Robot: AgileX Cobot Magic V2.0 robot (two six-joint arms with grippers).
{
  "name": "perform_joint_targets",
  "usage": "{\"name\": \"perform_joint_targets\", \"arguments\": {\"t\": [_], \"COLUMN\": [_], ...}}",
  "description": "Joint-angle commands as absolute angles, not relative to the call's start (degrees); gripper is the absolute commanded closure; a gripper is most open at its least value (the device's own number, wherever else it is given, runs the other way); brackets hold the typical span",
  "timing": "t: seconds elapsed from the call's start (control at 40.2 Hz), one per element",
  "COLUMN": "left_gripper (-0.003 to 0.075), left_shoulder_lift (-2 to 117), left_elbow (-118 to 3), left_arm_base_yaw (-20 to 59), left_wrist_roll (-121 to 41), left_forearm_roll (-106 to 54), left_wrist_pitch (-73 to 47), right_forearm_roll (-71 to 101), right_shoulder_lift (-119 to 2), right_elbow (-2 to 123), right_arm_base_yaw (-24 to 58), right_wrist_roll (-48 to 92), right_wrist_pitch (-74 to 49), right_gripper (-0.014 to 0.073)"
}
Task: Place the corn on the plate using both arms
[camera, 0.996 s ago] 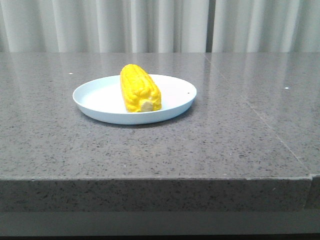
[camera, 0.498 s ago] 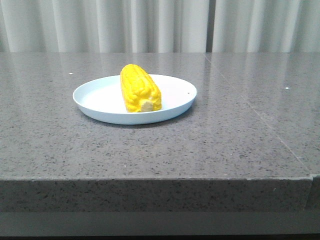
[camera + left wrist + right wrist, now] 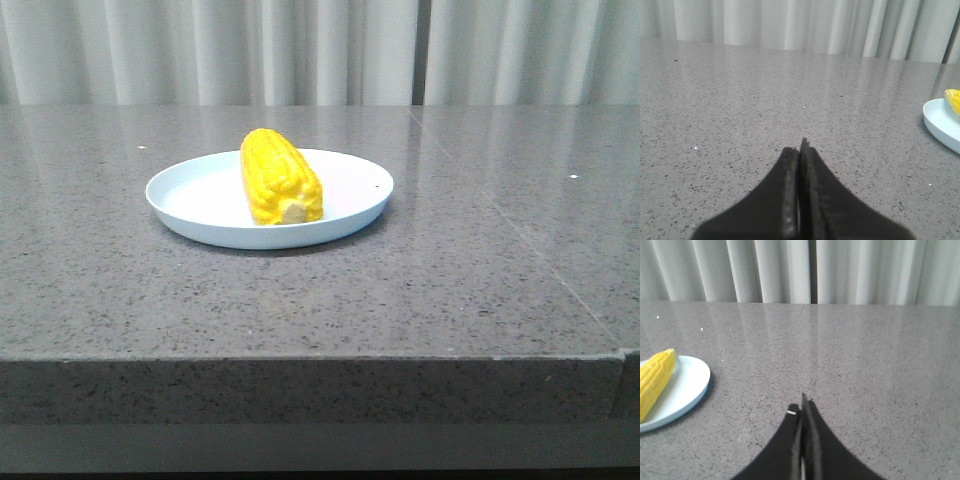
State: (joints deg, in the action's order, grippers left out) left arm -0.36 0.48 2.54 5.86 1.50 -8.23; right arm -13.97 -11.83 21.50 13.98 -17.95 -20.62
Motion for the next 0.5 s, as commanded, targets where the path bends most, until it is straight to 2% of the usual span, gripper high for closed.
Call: {"name": "perform_joint_targets", "arguments": {"t": [0.0,0.149,0.473], "left_gripper": [0.0741,0.0741,0.0741], "left_shoulder_lift": [-1.3,-1.3,-1.3], "left_elbow": [1.8,1.8,1.8], "left_arm_base_yaw": [2.5,2.5,2.5], "left_wrist_roll": [5.9,5.9,5.9], "left_forearm_roll": [1.0,1.0,1.0], "left_wrist_pitch": [-3.4,-3.4,-3.4], "right_forearm_roll": [-9.9,2.5,9.3], "right_shoulder_lift": [-11.4,-8.0,0.0], "right_elbow": [19.5,10.9,-0.1], "right_arm_base_yaw": [12.0,6.1,-1.7], "right_wrist_roll": [-8.6,3.6,3.8], "right_wrist_pitch": [-10.8,-4.5,-4.1], "right_gripper": [0.0657,0.0657,0.0657]}}
